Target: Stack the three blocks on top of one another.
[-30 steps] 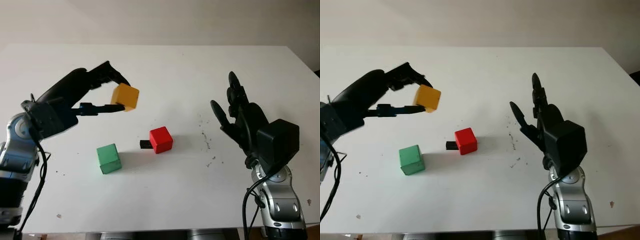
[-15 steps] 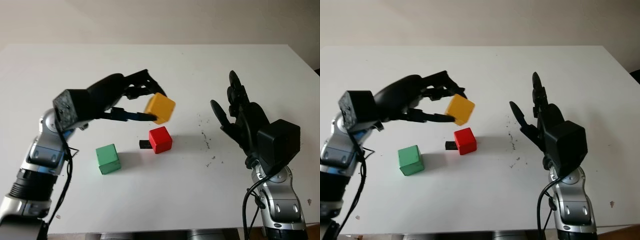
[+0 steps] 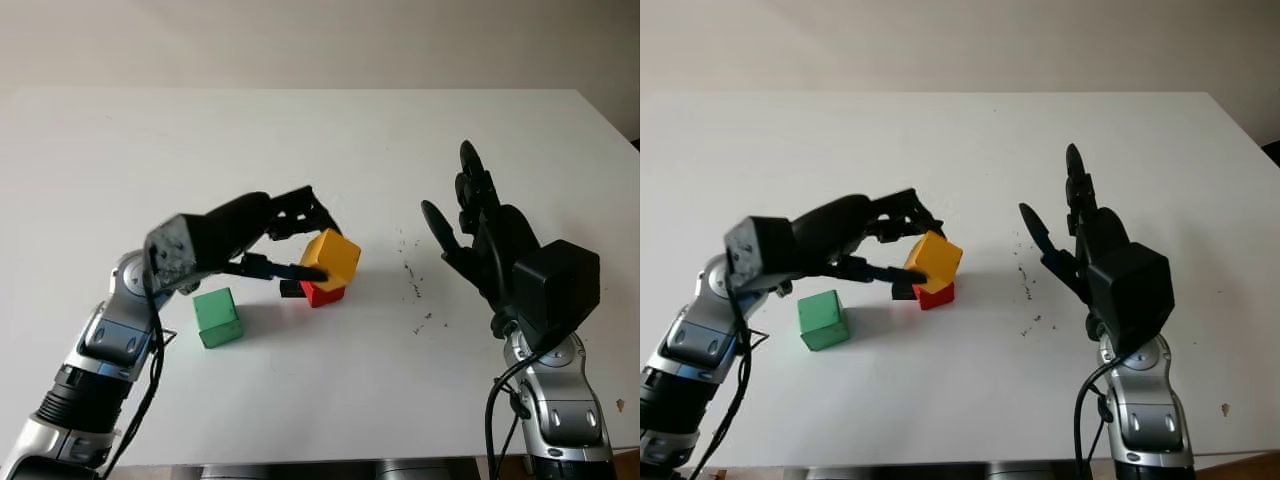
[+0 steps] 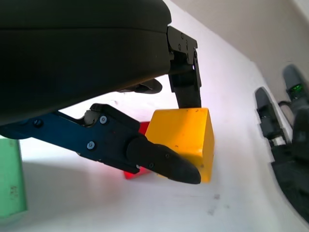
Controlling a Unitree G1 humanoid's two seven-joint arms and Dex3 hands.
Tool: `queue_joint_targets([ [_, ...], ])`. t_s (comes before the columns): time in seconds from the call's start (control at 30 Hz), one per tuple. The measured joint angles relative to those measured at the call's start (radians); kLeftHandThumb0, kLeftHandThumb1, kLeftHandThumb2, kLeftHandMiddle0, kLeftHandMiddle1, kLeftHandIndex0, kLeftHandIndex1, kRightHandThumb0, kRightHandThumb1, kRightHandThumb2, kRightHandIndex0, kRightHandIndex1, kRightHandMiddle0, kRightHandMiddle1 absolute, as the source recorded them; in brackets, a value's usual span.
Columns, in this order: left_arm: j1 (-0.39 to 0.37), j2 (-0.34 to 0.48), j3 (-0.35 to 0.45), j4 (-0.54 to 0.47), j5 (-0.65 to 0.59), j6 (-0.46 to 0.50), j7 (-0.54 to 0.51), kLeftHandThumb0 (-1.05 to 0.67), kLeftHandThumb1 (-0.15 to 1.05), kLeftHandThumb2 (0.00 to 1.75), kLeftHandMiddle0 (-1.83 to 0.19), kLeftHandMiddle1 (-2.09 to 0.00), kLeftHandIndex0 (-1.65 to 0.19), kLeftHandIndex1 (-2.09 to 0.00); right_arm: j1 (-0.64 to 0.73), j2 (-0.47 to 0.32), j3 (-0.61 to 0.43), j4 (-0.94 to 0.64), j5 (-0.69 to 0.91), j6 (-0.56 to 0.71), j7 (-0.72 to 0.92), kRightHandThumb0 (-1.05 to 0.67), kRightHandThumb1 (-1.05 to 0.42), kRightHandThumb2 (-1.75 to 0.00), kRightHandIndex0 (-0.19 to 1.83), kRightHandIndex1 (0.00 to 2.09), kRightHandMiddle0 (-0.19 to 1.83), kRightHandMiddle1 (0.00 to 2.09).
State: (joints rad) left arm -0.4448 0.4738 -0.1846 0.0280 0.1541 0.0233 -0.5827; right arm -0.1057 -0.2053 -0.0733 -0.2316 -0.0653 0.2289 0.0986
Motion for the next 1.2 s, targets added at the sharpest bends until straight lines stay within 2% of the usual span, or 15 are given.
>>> queue_joint_targets([
  [0.4,-0.003,-0.003,-0.005,0.091,0.059,-0.116,0.054,-0.39,1.05,0.17,-0.30,-0.02,-0.14,-1.50,0.001,0.000,0.000,-0.002,0.002,0.002,0.002,-0.65,-1.05,-0.36,-0.10,0.05,-0.03,0.05],
  [1.2,-0.019,-0.003,-0.003,0.126,0.073,-0.154,0.063,-0.41,1.05,0.16,-0.34,-0.03,-0.16,-1.50,0.002,-0.001,-0.002,-0.002,0.026,0.002,0.009,-0.67,-1.05,-0.37,-0.10,0.05,-0.03,0.05],
])
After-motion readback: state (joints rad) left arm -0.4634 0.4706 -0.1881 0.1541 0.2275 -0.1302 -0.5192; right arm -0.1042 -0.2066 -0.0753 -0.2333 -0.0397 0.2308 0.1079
